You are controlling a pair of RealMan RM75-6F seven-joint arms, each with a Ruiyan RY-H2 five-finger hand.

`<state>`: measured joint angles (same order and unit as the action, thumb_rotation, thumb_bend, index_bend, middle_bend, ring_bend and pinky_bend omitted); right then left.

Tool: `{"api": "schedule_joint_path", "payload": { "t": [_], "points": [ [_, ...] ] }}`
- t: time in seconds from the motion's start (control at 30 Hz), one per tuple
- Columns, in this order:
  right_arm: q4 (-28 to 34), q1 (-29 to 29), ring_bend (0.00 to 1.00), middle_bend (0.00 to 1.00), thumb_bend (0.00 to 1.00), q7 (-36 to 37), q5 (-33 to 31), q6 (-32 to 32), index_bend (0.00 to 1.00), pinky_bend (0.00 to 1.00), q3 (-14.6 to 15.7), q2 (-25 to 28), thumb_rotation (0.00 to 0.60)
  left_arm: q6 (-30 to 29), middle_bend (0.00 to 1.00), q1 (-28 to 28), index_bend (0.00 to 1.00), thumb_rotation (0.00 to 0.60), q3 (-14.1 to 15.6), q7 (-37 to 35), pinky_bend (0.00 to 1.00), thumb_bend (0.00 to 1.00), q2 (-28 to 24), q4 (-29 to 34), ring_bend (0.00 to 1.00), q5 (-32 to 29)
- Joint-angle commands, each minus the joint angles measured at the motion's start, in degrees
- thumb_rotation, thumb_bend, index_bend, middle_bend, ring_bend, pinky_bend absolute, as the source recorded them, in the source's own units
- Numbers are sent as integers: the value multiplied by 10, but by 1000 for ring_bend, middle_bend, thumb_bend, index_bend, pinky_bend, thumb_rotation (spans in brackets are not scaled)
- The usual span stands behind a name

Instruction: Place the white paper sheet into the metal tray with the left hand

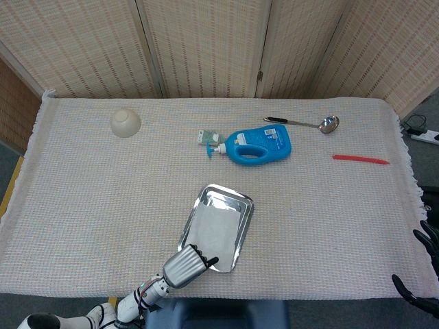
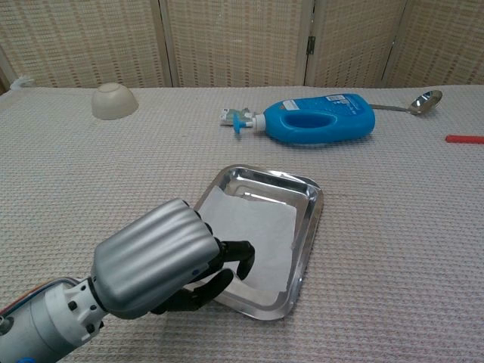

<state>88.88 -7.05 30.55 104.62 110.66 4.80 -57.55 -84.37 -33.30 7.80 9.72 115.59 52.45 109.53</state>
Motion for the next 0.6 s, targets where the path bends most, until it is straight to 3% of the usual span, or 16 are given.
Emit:
{"api": "schedule_joint_path", "payload": {
  "t": [0.03,0.4,0.6],
  "points": [
    [-1,-1,0,0,381,6,-4,0,0,0,-2,2,600,4,1000,-7,533,600,-4,-4,1000,622,7,-10,1000,3],
    [-1,0,0,0,380,10,-11,-8,0,0,-6,4,600,12,1000,-18,514,600,-16,-44,1000,622,31,-68,1000,-10],
    [0,1,0,0,381,10,-19,-15,0,0,-9,4,600,12,1000,-24,405,600,-27,-58,1000,561,35,-86,1000,-20]
  ]
}}
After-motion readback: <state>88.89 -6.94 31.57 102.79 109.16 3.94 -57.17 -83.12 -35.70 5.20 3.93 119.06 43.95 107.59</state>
